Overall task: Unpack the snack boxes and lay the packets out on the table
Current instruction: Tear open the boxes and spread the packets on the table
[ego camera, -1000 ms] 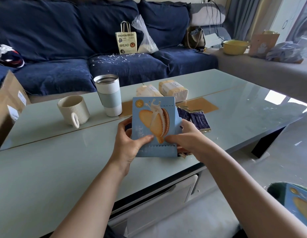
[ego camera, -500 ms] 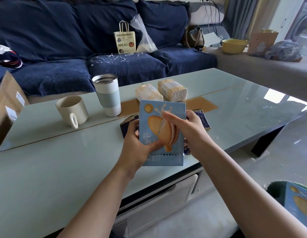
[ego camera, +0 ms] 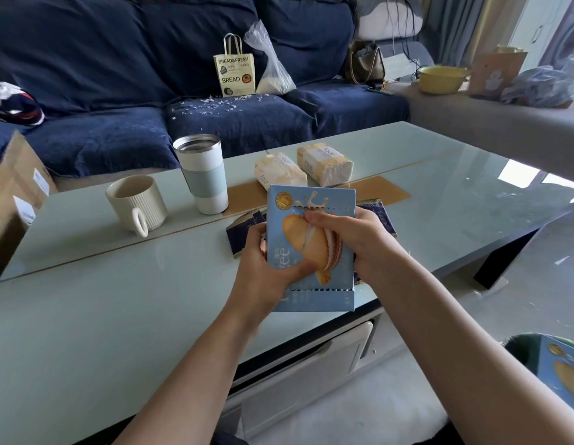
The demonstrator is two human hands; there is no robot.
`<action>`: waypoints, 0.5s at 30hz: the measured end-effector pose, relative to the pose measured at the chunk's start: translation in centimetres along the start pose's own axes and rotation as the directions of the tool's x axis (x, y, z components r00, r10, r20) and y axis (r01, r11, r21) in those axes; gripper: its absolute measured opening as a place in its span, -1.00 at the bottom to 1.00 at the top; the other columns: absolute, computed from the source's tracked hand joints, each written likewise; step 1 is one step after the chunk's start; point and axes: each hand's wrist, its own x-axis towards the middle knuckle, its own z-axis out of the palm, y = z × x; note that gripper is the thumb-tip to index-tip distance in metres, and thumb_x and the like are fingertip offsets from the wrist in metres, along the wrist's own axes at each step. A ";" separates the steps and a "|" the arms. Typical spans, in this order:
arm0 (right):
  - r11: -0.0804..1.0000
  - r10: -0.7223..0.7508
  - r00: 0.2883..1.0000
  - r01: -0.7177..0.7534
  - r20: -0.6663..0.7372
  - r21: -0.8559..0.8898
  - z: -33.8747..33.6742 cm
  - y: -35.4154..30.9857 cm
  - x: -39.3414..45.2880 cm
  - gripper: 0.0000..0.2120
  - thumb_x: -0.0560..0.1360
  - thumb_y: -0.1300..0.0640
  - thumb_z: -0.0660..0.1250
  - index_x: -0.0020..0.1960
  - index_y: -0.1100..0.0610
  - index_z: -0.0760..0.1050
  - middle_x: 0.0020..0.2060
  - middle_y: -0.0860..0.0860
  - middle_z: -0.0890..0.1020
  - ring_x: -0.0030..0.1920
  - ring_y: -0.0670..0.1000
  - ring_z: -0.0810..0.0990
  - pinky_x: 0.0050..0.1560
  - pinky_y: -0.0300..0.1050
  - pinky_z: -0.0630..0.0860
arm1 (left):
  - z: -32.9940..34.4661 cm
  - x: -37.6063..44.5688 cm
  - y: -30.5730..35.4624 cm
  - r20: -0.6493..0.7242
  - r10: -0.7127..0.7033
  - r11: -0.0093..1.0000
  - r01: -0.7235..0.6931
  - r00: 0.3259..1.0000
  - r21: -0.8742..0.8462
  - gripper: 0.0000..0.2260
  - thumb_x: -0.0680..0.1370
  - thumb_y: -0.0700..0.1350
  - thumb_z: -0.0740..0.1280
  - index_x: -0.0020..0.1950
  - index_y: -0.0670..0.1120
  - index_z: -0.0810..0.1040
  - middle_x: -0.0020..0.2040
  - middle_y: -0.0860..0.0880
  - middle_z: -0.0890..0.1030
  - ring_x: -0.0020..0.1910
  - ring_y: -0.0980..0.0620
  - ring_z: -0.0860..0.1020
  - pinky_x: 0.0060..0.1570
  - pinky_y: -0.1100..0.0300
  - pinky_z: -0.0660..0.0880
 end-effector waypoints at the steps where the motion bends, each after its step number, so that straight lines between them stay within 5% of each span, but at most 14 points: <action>1: 1.000 0.001 1.000 -0.001 -0.008 0.000 0.1 0.1 0.0 -0.78 0.35 0.18 0.56 -0.01 0.15 0.67 -0.16 0.12 0.73 -0.21 0.10 0.72 -0.20 0.02 0.68 | 0.0 0.0 0.1 -0.002 -0.010 1.000 0.010 1.000 -0.006 -0.36 0.27 -0.11 0.63 0.24 0.08 0.39 0.02 0.05 0.66 -0.09 0.08 0.68 -0.16 0.13 0.64; 6: 1.000 -0.030 1.000 0.030 0.003 0.000 0.5 0.6 -0.3 -0.68 0.32 0.14 0.59 0.04 0.17 0.66 -0.11 0.13 0.73 -0.11 0.15 0.73 -0.08 0.14 0.67 | 0.0 0.1 0.3 -0.066 -0.076 0.991 0.068 0.995 -0.118 -0.63 0.40 -0.04 0.52 0.12 0.05 0.46 -0.01 -0.01 0.68 -0.13 0.00 0.69 -0.12 0.01 0.64; 15: 0.984 0.132 0.979 -0.148 0.155 0.095 -0.4 -0.5 -0.9 -0.74 0.50 0.10 0.41 0.11 0.22 0.63 -0.03 0.21 0.70 -0.07 0.21 0.67 0.07 0.19 0.59 | -0.7 0.4 1.0 -0.112 -0.100 0.983 0.081 0.989 -0.163 -0.62 0.40 -0.05 0.52 0.14 0.05 0.48 -0.07 0.05 0.69 -0.21 0.07 0.69 -0.31 0.16 0.59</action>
